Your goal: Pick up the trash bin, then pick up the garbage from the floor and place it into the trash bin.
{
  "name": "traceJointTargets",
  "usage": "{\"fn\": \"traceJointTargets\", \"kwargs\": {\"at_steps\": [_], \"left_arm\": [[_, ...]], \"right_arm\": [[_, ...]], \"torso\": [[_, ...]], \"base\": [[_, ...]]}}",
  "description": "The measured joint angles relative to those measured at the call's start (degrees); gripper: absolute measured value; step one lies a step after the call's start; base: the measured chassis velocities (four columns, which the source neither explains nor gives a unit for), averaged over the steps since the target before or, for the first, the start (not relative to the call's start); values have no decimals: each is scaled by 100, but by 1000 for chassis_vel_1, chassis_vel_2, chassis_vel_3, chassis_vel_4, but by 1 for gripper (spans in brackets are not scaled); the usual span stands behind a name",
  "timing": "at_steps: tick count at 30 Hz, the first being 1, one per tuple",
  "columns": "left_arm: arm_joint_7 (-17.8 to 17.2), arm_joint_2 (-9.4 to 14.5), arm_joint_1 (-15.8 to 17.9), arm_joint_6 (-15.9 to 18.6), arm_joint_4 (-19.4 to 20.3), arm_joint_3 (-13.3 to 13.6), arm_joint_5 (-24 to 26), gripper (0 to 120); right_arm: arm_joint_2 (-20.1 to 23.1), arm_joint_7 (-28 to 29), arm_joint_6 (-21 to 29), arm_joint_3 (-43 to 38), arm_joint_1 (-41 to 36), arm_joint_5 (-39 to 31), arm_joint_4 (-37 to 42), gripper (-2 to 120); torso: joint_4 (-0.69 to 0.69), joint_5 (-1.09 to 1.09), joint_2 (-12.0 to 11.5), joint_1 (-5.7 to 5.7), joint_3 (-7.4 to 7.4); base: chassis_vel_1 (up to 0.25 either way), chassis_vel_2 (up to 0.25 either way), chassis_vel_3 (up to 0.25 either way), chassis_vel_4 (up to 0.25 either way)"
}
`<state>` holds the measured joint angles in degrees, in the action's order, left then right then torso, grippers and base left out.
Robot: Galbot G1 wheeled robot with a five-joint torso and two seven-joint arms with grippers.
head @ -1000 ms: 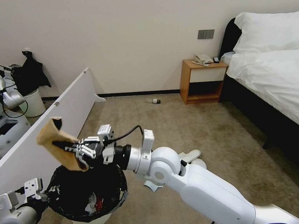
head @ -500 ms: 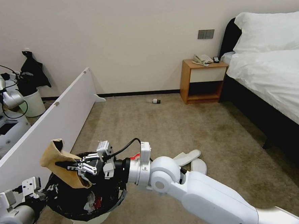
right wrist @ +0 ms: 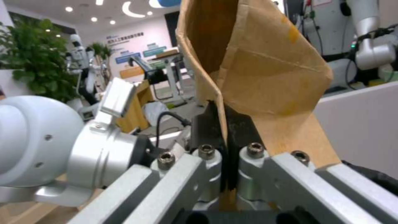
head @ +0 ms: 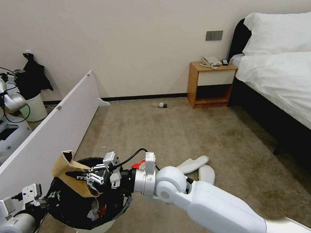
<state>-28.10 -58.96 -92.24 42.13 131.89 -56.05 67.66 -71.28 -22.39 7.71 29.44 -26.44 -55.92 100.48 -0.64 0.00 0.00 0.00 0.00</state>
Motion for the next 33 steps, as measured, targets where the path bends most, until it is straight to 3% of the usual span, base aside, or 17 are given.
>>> {"fn": "traceJointTargets", "kwargs": {"at_steps": [8, 10, 14, 16, 19, 21, 25, 27, 33], "left_arm": [[-3, -4, -21, 0, 8, 13, 9, 4], [-5, -6, -24, 0, 13, 13, 11, 4], [-5, -6, -26, 0, 15, -5, 25, 4], [-7, 14, -39, 0, 16, -57, 69, 4], [-7, 23, -45, 0, 16, -80, 87, 4], [-9, 35, -51, 0, 17, -114, 111, 4], [-9, 34, -51, 0, 18, -115, 114, 4], [-10, 34, -51, 0, 19, -115, 115, 4], [-13, 53, -43, 0, 18, -186, 155, 4]], "right_arm": [[16, -23, -8, -16, -13, 46, -88, 28], [38, -59, -9, -16, -20, 82, -108, 39], [51, -65, -23, -19, -37, 129, -115, 47], [86, -65, -28, -4, -57, 164, -85, 61], [104, -65, -27, 15, -57, 164, -65, 66], [148, -62, -14, 48, -32, 152, -21, 79], [153, -56, -10, 50, -10, 141, -2, 87], [161, -47, 0, 37, 7, 124, 34, 97], [520, -27, 68, 46, 2, 34, 277, 100]], "torso": [[0, 0, 0, 0, 0], [0, 0, 0, 0, 0], [0, 0, 0, 0, 0], [0, 0, 0, 0, 0], [-1, 0, 0, 0, 0], [0, 0, 0, 0, 0], [0, 0, 0, 0, 0], [0, 0, 0, 0, 0], [-1, 0, 0, 0, 0]], "base": [[0, 0, 0, 0], [0, 0, 0, 0], [0, 0, 0, 0], [0, 0, 0, 0], [0, 0, 0, 0], [0, 0, 0, 0], [0, 0, 0, 0], [0, 0, 0, 0], [0, 0, 0, 0]]}}
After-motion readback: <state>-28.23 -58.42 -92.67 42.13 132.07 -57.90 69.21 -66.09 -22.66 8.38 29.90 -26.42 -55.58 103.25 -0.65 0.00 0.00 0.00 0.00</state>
